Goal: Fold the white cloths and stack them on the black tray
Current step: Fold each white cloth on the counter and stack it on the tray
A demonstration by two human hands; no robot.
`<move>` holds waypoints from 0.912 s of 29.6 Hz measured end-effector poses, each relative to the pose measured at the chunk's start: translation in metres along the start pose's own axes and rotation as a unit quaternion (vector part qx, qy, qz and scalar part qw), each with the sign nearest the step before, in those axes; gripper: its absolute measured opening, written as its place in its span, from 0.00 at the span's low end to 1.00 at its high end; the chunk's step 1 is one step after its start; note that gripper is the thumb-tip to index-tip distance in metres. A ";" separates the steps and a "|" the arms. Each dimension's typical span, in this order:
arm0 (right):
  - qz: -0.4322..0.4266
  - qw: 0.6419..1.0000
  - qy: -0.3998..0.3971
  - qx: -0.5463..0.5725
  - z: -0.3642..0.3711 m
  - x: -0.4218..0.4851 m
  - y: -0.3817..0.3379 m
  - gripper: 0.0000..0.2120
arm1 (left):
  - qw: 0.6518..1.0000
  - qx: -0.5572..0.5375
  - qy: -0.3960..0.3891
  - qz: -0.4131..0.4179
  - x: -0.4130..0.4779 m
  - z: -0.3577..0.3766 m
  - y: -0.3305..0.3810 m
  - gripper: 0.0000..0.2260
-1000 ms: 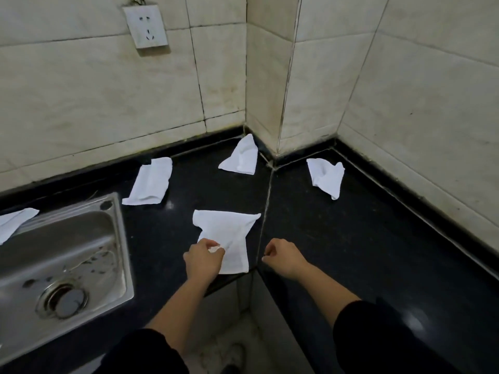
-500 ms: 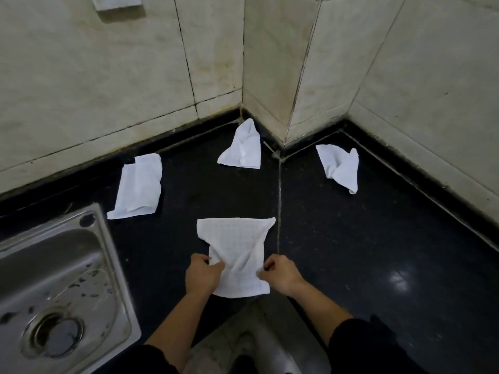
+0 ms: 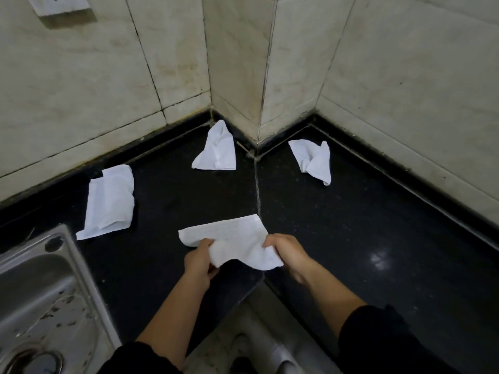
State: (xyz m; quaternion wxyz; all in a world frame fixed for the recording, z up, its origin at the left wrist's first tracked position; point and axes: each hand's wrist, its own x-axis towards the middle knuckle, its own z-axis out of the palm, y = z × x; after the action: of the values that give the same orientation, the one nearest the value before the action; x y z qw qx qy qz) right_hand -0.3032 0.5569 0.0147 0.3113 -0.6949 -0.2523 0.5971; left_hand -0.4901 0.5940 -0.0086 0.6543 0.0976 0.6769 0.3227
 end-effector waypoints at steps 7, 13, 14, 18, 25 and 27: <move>-0.032 0.992 -0.003 0.123 -0.063 -0.021 -0.016 0.13 | 1.000 0.005 -0.029 0.011 -0.026 0.053 0.007 0.14; -0.057 0.986 0.021 0.157 -0.136 -0.044 -0.022 0.18 | 0.992 -0.043 -0.109 0.050 -0.057 0.109 0.001 0.05; -0.064 0.984 0.024 0.167 -0.148 -0.048 -0.022 0.17 | 0.990 -0.035 -0.129 0.052 -0.060 0.117 -0.001 0.04; -0.082 0.971 0.052 0.217 -0.197 -0.065 -0.020 0.10 | 0.982 0.000 -0.178 0.056 -0.081 0.156 -0.007 0.04; -0.089 0.951 0.106 0.276 -0.246 -0.087 -0.014 0.06 | 0.967 0.015 -0.253 0.029 -0.100 0.197 -0.015 0.05; -0.090 0.944 0.122 0.292 -0.257 -0.091 -0.011 0.05 | 0.966 0.024 -0.258 0.024 -0.105 0.209 -0.018 0.04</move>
State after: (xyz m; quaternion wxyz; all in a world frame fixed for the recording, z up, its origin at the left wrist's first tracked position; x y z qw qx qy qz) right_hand -0.0638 0.4648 0.1084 0.5817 -0.6151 -0.0886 0.5248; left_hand -0.2734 0.5862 0.0807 0.7963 0.2095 0.4904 0.2855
